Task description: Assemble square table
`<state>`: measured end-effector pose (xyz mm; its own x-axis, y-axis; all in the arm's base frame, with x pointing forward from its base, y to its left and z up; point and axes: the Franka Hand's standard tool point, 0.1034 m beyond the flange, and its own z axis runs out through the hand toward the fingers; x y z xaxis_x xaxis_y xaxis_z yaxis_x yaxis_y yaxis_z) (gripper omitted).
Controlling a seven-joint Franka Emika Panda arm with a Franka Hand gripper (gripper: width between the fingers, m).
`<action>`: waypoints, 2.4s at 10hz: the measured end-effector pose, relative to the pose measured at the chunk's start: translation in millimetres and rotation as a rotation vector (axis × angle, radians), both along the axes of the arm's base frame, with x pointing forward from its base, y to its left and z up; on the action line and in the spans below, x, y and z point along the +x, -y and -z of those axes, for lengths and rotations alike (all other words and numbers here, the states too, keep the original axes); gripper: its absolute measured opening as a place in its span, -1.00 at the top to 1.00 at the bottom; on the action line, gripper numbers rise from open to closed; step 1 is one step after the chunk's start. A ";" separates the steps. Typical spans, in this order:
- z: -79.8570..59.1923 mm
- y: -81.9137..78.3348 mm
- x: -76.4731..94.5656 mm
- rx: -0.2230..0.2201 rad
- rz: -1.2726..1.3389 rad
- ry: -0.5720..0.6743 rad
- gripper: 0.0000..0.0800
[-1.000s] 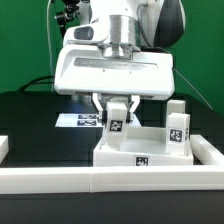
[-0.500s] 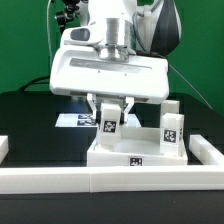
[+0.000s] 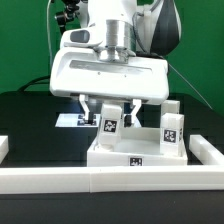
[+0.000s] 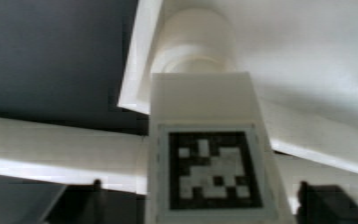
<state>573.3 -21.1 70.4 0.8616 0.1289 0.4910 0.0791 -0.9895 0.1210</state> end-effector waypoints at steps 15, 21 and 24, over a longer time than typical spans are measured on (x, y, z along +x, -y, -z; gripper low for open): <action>-9.2 -8.6 -8.4 0.108 -0.015 -0.348 -0.62; -8.8 8.0 -3.2 0.095 -0.022 -0.346 -0.62; -14.4 19.1 0.1 0.111 -0.011 -0.399 -0.62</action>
Offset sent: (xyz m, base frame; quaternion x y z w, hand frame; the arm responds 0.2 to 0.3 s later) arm 0.0000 0.0000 0.0000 0.0000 0.0000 0.0000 1.0000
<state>573.5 -40.2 84.9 0.9860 0.1043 0.1302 0.1088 -0.9937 -0.0285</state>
